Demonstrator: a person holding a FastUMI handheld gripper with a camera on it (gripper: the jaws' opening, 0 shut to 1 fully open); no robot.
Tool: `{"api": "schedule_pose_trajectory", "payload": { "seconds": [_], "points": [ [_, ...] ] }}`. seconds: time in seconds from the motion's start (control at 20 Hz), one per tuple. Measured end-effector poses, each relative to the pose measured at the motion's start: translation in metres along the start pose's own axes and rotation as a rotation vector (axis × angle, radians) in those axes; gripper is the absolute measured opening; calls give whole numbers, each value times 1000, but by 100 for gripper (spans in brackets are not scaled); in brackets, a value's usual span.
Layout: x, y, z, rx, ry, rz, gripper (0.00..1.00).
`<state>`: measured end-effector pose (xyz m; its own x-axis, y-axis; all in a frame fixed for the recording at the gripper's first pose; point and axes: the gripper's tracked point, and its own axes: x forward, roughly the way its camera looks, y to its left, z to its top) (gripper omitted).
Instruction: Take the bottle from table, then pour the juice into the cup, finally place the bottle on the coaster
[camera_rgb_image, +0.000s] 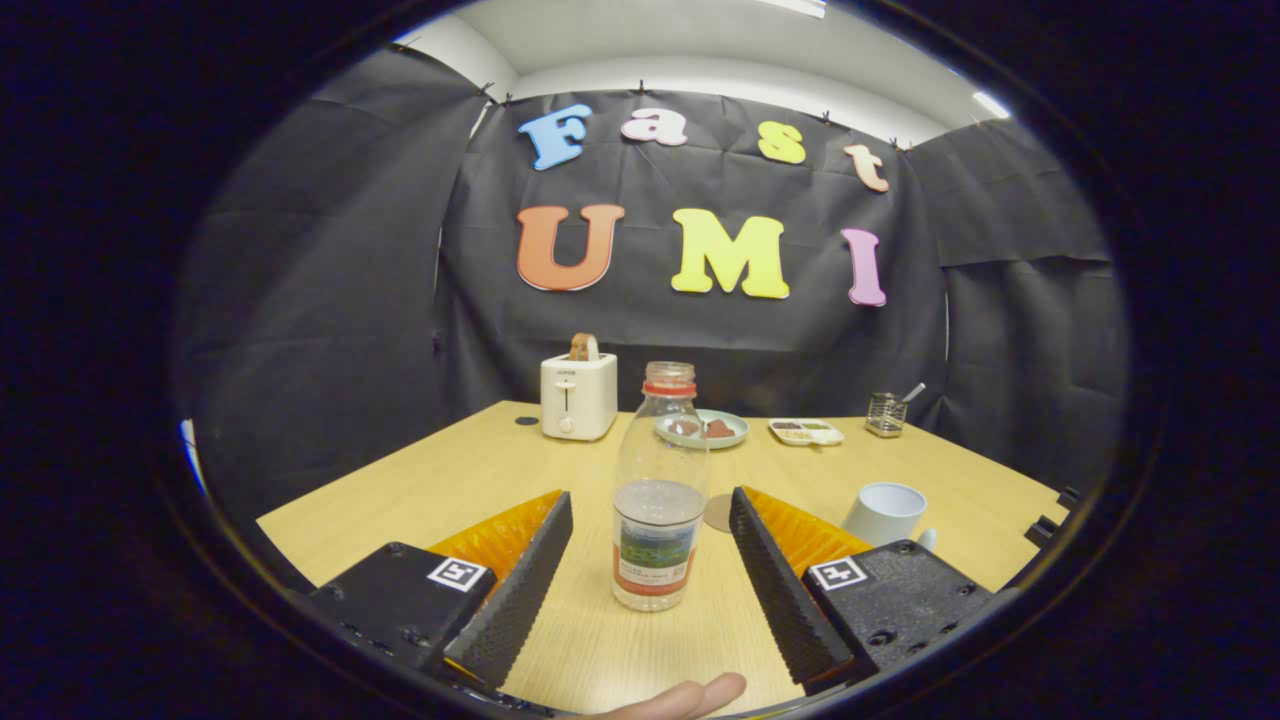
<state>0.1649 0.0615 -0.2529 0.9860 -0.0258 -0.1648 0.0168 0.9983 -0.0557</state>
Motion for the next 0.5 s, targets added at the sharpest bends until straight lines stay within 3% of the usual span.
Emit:
{"api": "schedule_pose_trajectory", "payload": {
  "seconds": [0.25,0.5],
  "points": [
    [25,-13,-22,10,9,-42,100],
    [50,-9,-23,25,-13,-20,100]
  ]
}}
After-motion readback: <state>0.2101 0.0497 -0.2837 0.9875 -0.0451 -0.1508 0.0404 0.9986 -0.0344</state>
